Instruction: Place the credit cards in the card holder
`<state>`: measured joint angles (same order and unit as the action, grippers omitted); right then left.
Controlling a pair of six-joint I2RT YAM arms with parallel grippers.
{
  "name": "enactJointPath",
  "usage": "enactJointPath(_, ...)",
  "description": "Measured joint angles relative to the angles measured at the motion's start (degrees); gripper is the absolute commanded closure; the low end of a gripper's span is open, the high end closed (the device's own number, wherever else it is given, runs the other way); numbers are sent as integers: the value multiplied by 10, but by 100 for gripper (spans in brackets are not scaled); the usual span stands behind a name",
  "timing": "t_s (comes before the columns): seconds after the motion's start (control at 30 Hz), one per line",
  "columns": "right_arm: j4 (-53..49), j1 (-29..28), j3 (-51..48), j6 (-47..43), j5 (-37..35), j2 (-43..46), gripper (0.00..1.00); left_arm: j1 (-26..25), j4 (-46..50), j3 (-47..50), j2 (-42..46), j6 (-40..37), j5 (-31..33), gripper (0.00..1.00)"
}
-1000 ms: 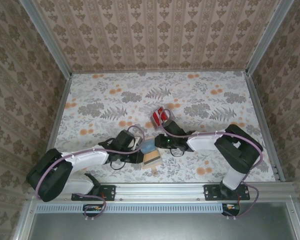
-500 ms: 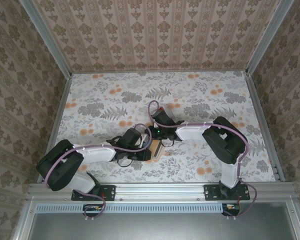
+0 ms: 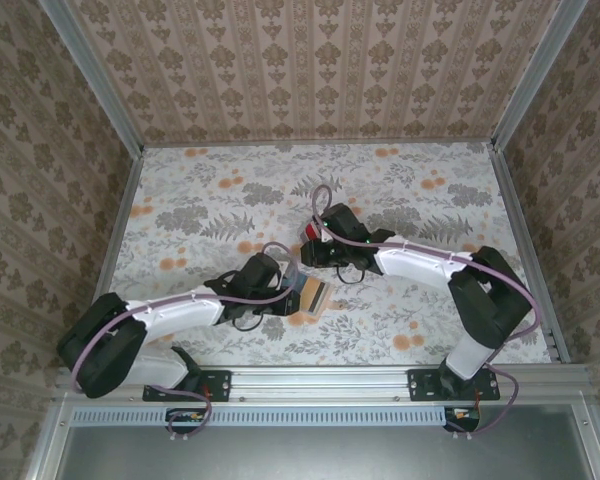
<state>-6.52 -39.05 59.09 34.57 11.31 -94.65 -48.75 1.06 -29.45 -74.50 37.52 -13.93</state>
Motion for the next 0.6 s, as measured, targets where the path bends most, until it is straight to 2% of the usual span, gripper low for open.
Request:
enactJointPath(0.27, -10, 18, -19, -27, -51, 86, 68, 37, 2, -25, 12, -9, 53, 72)
enactJointPath(0.6, -30, 51, -44, -47, -120, 186, 65, 99, -42, -96, -63, -29, 53, 72)
